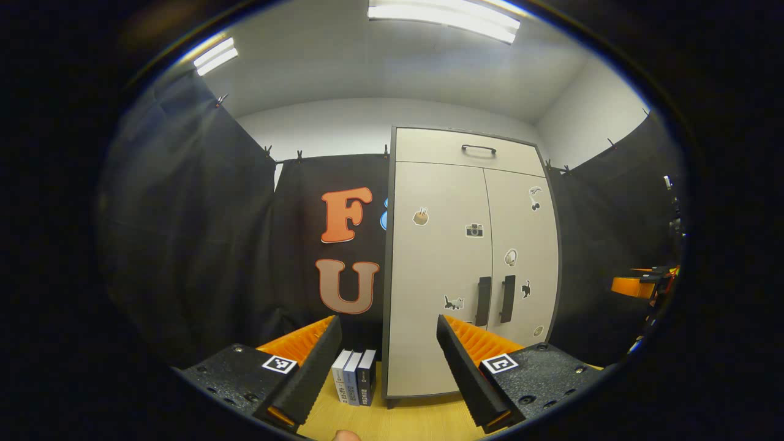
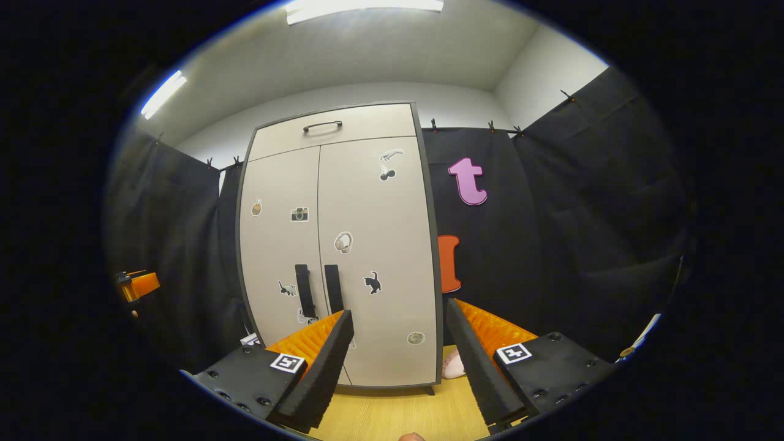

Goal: Open the right door of the double-door shoe cabinet with the right hand, and open the left door with the left hand.

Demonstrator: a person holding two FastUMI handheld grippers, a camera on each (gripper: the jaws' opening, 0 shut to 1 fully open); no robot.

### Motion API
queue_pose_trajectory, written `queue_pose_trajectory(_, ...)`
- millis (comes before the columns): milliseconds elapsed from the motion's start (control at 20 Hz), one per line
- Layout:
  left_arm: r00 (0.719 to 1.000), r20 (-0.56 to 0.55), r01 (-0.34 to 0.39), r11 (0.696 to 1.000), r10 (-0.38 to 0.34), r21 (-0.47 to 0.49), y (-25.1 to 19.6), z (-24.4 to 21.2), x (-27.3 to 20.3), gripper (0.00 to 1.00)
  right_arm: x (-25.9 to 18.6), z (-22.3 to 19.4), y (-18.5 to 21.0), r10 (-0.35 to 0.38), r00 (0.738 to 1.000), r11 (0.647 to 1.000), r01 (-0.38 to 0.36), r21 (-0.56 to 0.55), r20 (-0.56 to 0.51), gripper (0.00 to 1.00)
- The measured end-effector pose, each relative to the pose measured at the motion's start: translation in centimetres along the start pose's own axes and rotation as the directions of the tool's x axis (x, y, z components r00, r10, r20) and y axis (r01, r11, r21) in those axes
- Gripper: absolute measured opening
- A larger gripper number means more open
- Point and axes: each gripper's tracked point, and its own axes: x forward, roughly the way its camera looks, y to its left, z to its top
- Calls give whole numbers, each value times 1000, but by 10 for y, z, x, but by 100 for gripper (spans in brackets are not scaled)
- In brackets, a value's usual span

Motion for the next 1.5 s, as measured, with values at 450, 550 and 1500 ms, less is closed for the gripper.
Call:
queue_pose_trajectory(450, 1000, -23, -11, 1000, 11, -9, 19, -23, 11, 92, 67, -26, 76, 64, 996, 997, -66, -26, -65, 98)
queue_pose_trajectory(550, 999, -38, -5, 1000, 4, -26, 23, -32, 15, 94, 81, -36, 91, 81, 993, 996, -83, -14, -88, 88)
queue_pose_trajectory(1500, 999, -43, 26, 999, -24, 42, 37, -57, 35, 94, 224, -58, 122, 41, 993, 999, -45, -29, -107, 85)
